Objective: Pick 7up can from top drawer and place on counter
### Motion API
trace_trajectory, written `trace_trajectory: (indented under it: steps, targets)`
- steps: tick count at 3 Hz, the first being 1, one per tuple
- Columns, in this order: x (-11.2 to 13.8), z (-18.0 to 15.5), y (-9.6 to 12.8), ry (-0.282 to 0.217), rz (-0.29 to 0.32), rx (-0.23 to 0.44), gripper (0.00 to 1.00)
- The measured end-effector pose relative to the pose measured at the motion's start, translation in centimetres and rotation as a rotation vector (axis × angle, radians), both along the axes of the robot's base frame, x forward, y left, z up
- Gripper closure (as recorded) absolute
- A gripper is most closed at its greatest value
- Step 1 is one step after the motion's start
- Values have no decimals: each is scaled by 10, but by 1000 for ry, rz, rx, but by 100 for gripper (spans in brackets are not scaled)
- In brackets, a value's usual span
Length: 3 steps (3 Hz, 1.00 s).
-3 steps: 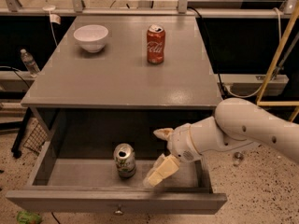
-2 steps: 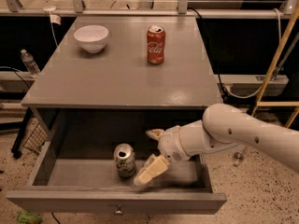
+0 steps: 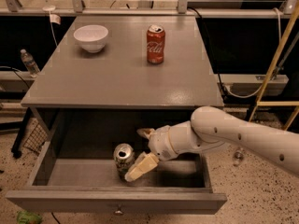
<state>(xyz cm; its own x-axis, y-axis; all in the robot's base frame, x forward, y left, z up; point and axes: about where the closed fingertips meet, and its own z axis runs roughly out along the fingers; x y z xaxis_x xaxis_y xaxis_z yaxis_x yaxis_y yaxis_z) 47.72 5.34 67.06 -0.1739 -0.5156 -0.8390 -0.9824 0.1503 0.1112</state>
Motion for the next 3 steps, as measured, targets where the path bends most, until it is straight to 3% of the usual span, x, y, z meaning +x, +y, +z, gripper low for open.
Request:
trace_trajectory:
  steps: [2, 3]
  targets:
    - [1, -2, 24, 8, 61, 31, 0]
    - [2, -7, 37, 24, 90, 36, 18]
